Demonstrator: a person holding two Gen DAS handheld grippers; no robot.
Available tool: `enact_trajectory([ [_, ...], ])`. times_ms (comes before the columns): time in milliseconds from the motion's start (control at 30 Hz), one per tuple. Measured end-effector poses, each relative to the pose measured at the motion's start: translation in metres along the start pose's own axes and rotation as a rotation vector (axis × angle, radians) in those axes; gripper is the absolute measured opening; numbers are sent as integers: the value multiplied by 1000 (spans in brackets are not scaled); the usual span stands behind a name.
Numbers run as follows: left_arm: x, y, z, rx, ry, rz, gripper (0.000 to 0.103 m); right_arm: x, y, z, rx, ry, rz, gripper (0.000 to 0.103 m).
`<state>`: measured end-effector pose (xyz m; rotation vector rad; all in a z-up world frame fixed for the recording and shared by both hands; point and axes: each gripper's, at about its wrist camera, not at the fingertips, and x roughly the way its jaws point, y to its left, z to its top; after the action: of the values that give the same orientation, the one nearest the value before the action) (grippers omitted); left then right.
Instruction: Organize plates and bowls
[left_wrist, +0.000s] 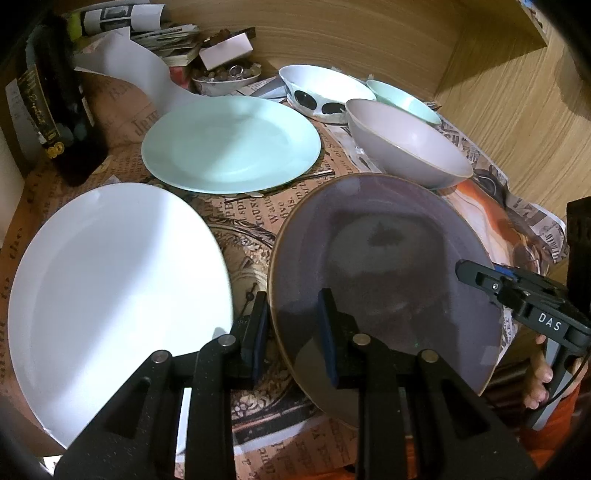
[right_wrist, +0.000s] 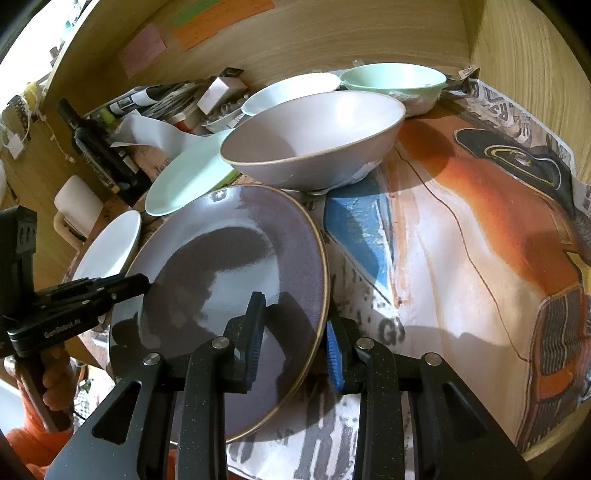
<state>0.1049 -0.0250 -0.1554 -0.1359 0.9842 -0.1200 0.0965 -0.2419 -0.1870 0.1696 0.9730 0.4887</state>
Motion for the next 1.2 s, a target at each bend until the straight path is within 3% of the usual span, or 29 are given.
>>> enact_trajectory([
  [233,-3,-6,-2,39,-22,26,27,-10,2,2,-8,-46,-63,29],
  [400,-20,-10,0,63,-75,12,36,-22,4,5,-11,-96,-88,32],
  [667,-56,-10,7,73,-203,18,57,-45,36,11,-80,-206,-75,52],
  [933,-92,12,5,46,-312,86,81,-52,75,18,-146,-275,-6,73],
  [1200,-116,49,-3,2,-370,158,90,-40,112,24,-199,-278,50,79],
])
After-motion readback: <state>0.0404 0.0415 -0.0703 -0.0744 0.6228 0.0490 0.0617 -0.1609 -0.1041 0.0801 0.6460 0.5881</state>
